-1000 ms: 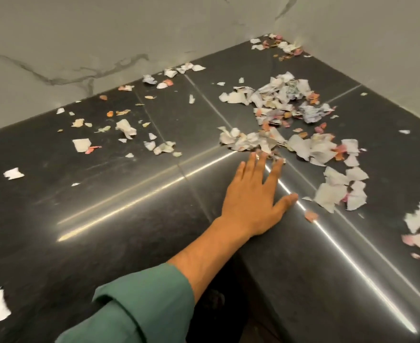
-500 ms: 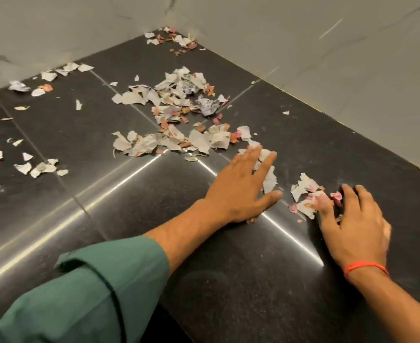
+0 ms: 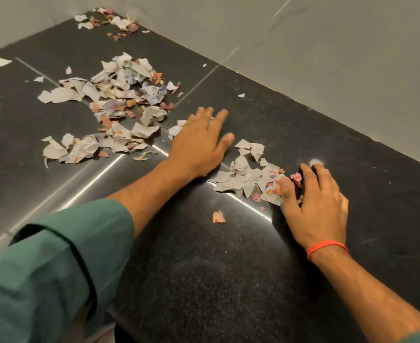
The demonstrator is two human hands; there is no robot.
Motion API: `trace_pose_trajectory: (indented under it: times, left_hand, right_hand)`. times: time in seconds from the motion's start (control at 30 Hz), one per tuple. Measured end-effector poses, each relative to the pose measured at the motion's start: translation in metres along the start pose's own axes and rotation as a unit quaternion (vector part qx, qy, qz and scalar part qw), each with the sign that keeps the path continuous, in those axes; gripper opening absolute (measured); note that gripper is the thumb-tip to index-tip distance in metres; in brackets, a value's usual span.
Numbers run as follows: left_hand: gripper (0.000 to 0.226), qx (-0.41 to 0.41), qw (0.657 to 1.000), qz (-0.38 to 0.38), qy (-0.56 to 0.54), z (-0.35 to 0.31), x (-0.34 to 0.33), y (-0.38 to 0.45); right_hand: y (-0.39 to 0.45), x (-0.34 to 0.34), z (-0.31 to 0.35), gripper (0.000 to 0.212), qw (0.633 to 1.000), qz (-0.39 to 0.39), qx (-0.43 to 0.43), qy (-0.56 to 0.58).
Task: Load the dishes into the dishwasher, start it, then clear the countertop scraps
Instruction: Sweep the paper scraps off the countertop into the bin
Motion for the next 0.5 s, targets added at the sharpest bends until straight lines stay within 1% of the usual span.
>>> trace_pose_trajectory:
  times: [0.07, 0.2, 0.27, 0.3, 0.33, 0.37, 0.4, 0.43, 0.47, 0.5]
  left_hand:
    - [0.065, -0.105, 0.993, 0.051, -0.016, -0.015, -0.002, -0.008]
    - [0.057, -0.240, 0.961, 0.126, -0.063, -0.039, -0.006, -0.028]
    - [0.054, -0.297, 0.943, 0.125, -0.082, -0.047, -0.008, -0.035]
    - [0.052, -0.320, 0.938, 0.101, -0.083, -0.048, -0.008, -0.035]
    - [0.050, -0.327, 0.940, 0.056, -0.078, -0.047, -0.009, -0.033]
    - [0.048, -0.302, 0.950, 0.003, -0.073, -0.044, -0.010, -0.029]
    - [0.049, -0.245, 0.966, -0.042, -0.073, -0.040, -0.011, -0.024]
    - [0.053, -0.166, 0.981, -0.066, -0.080, -0.036, -0.012, -0.019]
    - [0.060, -0.088, 0.990, -0.055, -0.091, -0.033, -0.013, -0.014]
    - [0.066, -0.032, 0.995, -0.026, -0.091, -0.031, -0.016, -0.011]
  right_hand:
    - [0.000, 0.001, 0.000, 0.078, 1.000, 0.000, 0.000, 0.000]
    - [-0.001, 0.002, 0.002, 0.080, 1.000, 0.002, 0.002, 0.007]
    - [-0.001, 0.003, 0.002, 0.083, 1.000, 0.003, -0.001, 0.011]
    - [-0.001, 0.003, 0.002, 0.083, 1.000, 0.003, -0.003, 0.011]
    - [-0.001, 0.003, 0.001, 0.083, 1.000, 0.003, -0.004, 0.010]
    - [-0.001, 0.003, 0.001, 0.083, 1.000, 0.003, -0.004, 0.008]
    - [-0.001, 0.002, 0.001, 0.082, 1.000, 0.005, -0.004, 0.007]
    - [-0.001, 0.002, 0.001, 0.082, 1.000, 0.007, -0.004, 0.007]
    - [-0.001, 0.002, 0.001, 0.082, 1.000, 0.010, -0.004, 0.008]
    - [-0.001, 0.001, 0.001, 0.082, 1.000, 0.013, -0.004, 0.008]
Point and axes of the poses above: each hand's wrist, its own y-axis towards the middle knuckle, its own x-axis out of the back of the hand, z = x × y, the point moved 1 cm from there along y, towards the middle knuckle, and after that the axes turned 13 degrees about -y, right-handed, at the moved point
